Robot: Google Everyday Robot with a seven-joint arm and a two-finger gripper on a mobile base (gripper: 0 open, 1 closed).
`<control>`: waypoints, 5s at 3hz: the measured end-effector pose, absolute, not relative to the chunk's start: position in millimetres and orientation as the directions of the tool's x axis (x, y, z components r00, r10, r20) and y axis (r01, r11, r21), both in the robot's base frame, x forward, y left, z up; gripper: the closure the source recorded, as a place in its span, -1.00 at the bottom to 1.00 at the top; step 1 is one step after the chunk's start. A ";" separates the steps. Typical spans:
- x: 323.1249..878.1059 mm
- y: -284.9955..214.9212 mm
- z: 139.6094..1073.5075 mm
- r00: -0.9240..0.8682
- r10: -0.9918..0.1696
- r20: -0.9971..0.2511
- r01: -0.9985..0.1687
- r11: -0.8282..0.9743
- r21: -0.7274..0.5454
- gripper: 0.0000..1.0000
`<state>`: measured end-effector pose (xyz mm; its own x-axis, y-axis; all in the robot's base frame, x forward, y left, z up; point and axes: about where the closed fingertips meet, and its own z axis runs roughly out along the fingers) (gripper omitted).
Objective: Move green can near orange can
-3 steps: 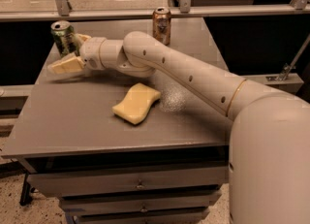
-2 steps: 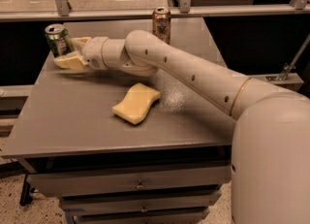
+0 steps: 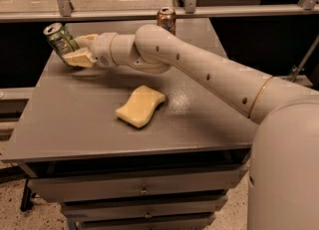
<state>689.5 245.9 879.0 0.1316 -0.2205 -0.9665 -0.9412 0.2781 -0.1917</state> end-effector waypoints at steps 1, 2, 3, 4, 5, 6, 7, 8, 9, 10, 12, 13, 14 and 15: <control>686.3 212.8 885.3 0.120 -0.251 -0.960 -0.928 0.316 -0.199 1.00; 677.5 162.1 888.4 0.086 -0.279 -0.956 -0.901 0.389 -0.195 1.00; 662.1 93.7 886.8 0.032 -0.298 -0.954 -0.850 0.494 -0.183 1.00; 643.8 34.4 881.3 -0.021 -0.332 -0.943 -0.803 0.567 -0.181 1.00; 643.8 34.3 883.5 -0.021 -0.332 -0.943 -0.803 0.567 -0.181 1.00; 643.7 34.2 883.9 -0.021 -0.332 -0.943 -0.803 0.567 -0.182 1.00; 643.7 34.1 884.7 -0.021 -0.332 -0.943 -0.803 0.568 -0.182 0.68; 643.7 34.0 885.1 -0.021 -0.332 -0.943 -0.803 0.568 -0.182 0.20; 643.7 33.9 885.6 -0.021 -0.332 -0.943 -0.803 0.568 -0.182 -0.25; 632.2 0.5 911.0 0.006 -0.364 -0.931 -0.781 0.580 -0.232 -0.72; 612.0 -39.8 953.4 0.054 -0.403 -0.913 -0.755 0.582 -0.302 -1.00; 596.7 -37.6 949.8 0.034 -0.377 -0.926 -0.761 0.590 -0.268 -1.00; 568.4 -3.9 923.5 -0.007 -0.308 -0.951 -0.807 0.563 -0.177 -1.00; 557.5 -16.6 917.5 -0.001 -0.291 -0.957 -0.827 0.538 -0.163 -1.00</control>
Offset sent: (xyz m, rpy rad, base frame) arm -0.0226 -0.1795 0.0039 -0.0848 0.0410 -0.2822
